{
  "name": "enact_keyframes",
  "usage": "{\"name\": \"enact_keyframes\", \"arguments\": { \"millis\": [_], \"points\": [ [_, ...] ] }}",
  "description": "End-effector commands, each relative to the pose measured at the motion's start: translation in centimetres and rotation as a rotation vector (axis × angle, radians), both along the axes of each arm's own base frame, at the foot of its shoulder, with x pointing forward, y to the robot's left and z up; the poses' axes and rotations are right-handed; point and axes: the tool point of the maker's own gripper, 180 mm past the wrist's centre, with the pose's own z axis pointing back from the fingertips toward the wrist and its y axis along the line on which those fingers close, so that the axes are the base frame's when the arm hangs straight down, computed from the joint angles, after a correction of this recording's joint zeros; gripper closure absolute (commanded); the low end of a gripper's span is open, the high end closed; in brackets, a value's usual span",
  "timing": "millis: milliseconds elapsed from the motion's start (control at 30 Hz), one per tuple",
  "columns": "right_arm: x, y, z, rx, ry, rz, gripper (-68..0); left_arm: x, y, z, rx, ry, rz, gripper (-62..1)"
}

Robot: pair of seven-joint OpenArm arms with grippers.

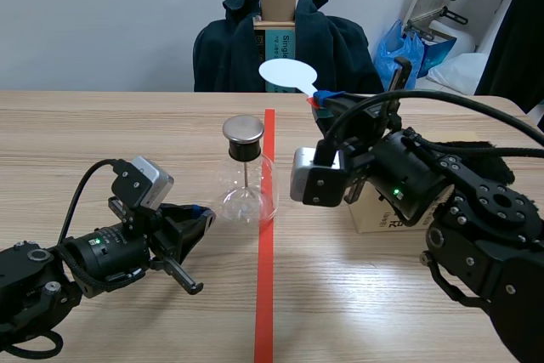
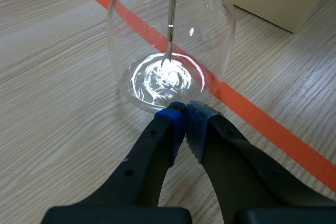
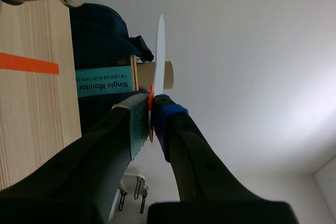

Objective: Do the electroscope experiment.
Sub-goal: 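Bring the plate to the electroscope and point at the metal foil, then move the plate toward and away from the electroscope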

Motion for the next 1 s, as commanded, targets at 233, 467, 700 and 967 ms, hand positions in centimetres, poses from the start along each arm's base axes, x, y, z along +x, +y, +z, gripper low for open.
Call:
{"name": "enact_keyframes", "arguments": {
  "millis": [233,467,700,967],
  "points": [
    [-0.3,-0.1,-0.6,-0.014,0.016,0.032,-0.8,0.8,-0.2,1.4,-0.03,-0.04,0.004,-3.2],
    [-0.5,-0.1,-0.8,-0.015,0.023,0.037,-0.8,0.8,-0.2,1.4,-0.03,-0.04,0.004,-3.2],
    [-1.7,1.0,-1.1,-0.023,0.035,0.121,-0.8,0.8,-0.2,1.5,-0.031,-0.041,0.004,-3.1],
    [-3.0,2.2,-1.2,-0.04,0.025,0.219,-0.8,0.8,-0.2,1.5,-0.031,-0.041,0.004,-3.1]
  ]
}}
